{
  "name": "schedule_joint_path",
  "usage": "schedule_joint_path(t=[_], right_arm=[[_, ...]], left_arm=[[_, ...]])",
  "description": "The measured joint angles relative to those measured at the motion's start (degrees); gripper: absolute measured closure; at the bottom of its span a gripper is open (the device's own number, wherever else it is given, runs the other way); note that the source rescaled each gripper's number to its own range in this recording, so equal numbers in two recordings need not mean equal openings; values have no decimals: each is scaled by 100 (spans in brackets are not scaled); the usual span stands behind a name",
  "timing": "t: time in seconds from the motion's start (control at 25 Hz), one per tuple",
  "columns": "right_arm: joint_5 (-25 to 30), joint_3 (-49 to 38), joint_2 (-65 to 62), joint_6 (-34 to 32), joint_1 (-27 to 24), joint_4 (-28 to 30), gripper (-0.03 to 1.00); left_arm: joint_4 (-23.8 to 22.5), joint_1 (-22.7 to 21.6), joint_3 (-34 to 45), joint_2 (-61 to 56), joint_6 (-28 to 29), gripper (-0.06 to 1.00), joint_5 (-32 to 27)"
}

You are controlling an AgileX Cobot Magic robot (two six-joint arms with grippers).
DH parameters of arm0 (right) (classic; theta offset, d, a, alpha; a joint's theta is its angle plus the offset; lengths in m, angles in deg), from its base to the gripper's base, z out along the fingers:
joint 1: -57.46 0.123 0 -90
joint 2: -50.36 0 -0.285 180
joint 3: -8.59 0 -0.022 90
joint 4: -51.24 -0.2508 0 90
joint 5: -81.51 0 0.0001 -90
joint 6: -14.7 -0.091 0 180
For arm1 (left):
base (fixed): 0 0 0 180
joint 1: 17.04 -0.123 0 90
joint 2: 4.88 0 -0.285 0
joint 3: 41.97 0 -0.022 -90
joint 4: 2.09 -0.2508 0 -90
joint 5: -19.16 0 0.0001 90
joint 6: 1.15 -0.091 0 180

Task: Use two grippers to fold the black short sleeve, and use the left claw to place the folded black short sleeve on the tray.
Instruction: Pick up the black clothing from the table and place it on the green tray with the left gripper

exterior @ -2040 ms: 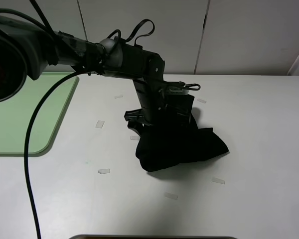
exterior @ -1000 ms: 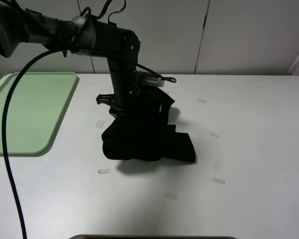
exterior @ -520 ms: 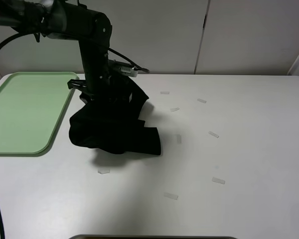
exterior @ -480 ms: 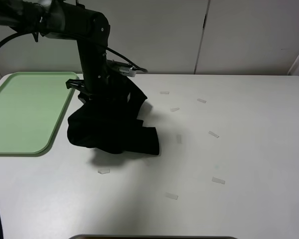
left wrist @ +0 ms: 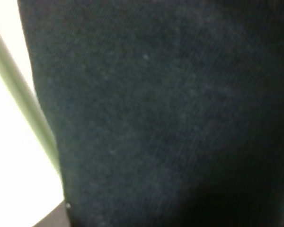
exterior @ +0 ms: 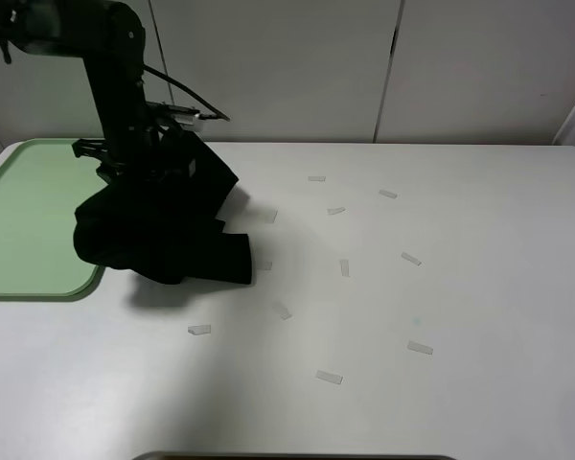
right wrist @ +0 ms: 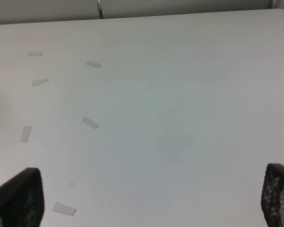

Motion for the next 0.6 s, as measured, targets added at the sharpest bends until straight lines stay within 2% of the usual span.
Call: schedule_joint_path(t=[0.2, 0.6], right_arm=[[0, 0, 0, 0, 0, 0, -3], [0, 0, 0, 0, 0, 0, -3]], left_arm=[[-28, -545, 0, -150, -337, 49, -230], [4, -1524, 0, -150, -1068, 49, -218]])
